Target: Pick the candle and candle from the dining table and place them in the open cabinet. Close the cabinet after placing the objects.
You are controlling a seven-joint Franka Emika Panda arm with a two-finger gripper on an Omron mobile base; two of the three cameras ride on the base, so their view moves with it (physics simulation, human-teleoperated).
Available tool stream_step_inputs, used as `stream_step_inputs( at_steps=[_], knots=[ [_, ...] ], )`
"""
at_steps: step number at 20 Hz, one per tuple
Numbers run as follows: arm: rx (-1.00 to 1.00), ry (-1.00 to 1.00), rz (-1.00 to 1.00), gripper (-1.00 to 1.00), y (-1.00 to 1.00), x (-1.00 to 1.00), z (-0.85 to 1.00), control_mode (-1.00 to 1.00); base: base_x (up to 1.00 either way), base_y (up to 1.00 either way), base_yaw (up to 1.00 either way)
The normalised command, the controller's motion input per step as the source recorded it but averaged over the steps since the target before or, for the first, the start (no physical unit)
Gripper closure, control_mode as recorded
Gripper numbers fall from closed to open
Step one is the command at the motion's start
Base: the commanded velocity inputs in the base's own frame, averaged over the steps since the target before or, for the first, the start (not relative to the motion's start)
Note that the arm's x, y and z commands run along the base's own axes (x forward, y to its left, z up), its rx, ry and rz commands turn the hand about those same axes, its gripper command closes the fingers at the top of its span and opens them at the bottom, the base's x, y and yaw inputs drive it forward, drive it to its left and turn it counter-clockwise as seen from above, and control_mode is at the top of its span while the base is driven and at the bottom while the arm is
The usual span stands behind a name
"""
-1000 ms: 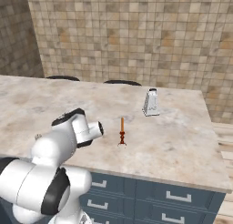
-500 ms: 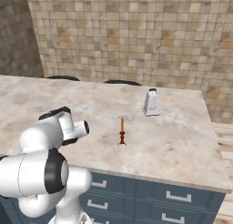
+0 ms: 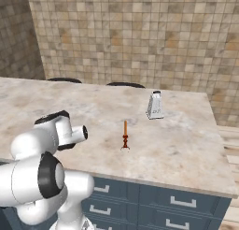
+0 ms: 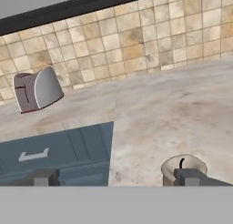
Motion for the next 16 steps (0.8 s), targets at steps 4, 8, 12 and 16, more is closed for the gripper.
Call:
stream_step_inputs(
  at_steps=[4,8,12,16],
  knots=[
    [0.03,-0.03,0.00,-1.00,0.00,0.00,0.00,-1.00,0.00,0.00,0.00],
    [0.01,-0.04,-0.04,-1.00,0.00,0.00,0.00,-1.00,0.00,0.00,0.00],
    [0.00,-0.05,-0.10,-1.00,0.00,0.00,-0.06,-1.00,0.00,0.00,0.00],
    [0.00,-0.02,-0.14,-1.00,0.00,0.00,-0.07,-1.00,0.00,0.00,0.00]
  ],
)
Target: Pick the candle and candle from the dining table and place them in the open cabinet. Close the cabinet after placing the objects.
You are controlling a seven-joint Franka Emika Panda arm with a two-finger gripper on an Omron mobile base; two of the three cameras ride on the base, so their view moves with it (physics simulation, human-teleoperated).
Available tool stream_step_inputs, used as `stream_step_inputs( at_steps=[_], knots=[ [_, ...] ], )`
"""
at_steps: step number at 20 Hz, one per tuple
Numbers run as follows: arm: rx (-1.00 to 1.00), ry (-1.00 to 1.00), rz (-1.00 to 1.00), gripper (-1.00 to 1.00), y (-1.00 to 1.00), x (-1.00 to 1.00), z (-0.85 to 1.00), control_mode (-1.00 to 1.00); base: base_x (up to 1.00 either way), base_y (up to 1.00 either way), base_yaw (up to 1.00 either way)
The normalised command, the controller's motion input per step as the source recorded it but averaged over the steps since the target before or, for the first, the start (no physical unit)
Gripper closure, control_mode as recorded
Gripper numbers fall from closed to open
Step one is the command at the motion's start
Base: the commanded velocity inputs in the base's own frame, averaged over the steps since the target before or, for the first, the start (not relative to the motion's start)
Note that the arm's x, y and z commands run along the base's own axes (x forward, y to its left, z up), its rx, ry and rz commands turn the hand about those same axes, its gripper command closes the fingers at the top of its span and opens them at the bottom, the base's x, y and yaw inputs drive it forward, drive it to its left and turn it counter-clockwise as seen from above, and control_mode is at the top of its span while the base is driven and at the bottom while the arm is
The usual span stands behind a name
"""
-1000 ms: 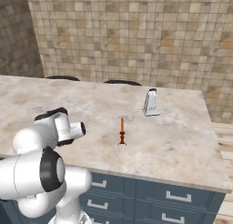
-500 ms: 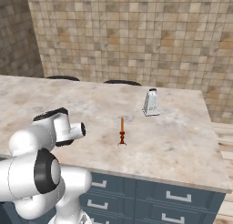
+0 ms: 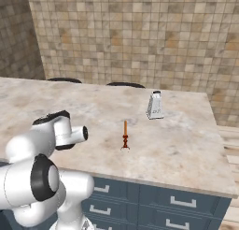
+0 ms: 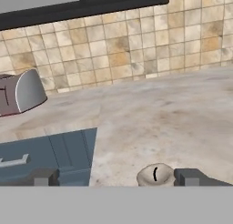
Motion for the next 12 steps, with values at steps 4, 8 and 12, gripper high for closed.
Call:
stream_step_inputs(
  at_steps=[4,8,12],
  knots=[
    [0.00,0.00,-0.05,-1.00,0.00,0.00,-0.01,-1.00,0.00,0.00,0.00],
    [-0.04,0.00,0.00,-1.00,0.00,0.00,-0.23,-1.00,0.00,0.00,0.00],
    [-0.03,0.00,0.00,-1.00,0.00,0.00,-0.20,-1.00,0.00,0.00,0.00]
  ],
)
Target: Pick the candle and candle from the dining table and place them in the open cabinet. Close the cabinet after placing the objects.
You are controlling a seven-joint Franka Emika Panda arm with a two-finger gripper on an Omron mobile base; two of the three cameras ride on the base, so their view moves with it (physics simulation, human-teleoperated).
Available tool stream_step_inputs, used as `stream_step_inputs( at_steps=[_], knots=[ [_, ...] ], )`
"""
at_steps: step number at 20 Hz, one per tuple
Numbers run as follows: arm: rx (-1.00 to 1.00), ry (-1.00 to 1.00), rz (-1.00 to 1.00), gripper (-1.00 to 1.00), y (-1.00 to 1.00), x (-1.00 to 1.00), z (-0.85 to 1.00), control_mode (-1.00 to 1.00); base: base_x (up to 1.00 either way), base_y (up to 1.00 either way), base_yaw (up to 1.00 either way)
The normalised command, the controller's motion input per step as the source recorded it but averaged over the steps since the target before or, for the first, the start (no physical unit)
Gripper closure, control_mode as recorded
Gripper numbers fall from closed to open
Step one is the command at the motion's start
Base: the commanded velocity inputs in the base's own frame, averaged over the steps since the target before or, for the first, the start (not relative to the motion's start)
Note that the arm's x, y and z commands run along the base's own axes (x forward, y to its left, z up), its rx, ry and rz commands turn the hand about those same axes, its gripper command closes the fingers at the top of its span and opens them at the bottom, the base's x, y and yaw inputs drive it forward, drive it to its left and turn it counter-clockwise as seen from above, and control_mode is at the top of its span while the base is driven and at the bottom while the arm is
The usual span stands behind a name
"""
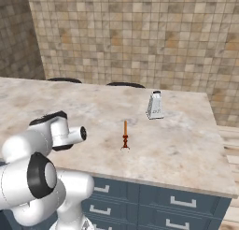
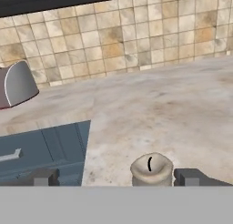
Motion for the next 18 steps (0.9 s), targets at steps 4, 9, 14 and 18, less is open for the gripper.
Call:
stream_step_inputs(
  at_steps=[4,9,14,18],
  knots=[
    [-0.02,0.00,0.00,-1.00,0.00,0.00,-0.13,-1.00,0.00,0.00,0.00],
    [0.00,0.00,0.00,-1.00,0.00,0.00,-0.18,-1.00,0.00,0.00,0.00],
    [-0.03,0.00,0.00,-1.00,0.00,0.00,-0.24,-1.00,0.00,0.00,0.00],
    [0.00,0.00,-0.02,-1.00,0.00,0.00,-0.21,-1.00,0.00,0.00,0.00]
  ],
)
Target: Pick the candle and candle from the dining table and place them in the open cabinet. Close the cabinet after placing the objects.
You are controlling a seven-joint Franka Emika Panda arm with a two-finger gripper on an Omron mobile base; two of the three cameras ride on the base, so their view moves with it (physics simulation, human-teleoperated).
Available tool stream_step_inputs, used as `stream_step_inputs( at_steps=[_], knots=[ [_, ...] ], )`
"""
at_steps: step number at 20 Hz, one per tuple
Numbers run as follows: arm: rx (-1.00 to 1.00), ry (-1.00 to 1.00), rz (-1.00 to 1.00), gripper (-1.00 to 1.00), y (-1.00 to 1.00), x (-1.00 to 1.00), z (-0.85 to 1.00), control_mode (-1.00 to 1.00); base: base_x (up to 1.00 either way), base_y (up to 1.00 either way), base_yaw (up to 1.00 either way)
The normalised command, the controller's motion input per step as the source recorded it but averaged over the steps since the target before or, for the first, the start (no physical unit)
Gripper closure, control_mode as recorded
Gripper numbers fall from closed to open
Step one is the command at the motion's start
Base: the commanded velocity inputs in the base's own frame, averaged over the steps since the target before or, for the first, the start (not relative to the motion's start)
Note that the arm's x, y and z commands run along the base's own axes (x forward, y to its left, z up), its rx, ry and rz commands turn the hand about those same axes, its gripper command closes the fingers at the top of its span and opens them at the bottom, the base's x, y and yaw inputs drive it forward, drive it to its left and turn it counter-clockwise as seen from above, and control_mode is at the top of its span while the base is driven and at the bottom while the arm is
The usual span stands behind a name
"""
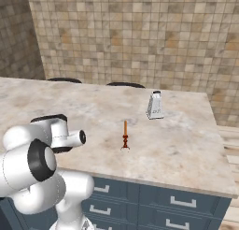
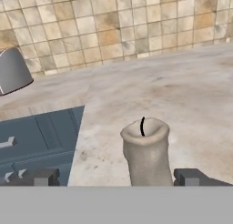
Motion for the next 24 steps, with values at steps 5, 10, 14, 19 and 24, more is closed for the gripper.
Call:
stream_step_inputs(
  at_steps=[5,10,14,19,24],
  knots=[
    [0.00,0.00,-0.02,-1.00,0.00,0.00,-0.04,-1.00,0.00,0.00,0.00],
    [0.00,0.00,-0.05,-1.00,0.07,0.03,-0.03,-1.00,0.00,0.00,0.00],
    [0.00,0.00,-0.04,-1.00,0.23,0.15,-0.04,-1.00,0.00,0.00,0.00],
    [0.00,0.00,-0.05,-1.00,0.22,0.18,-0.03,-1.00,0.00,0.00,0.00],
    [0.00,0.00,-0.09,-1.00,0.03,0.14,-0.09,-1.00,0.00,0.00,0.00]
  ],
)
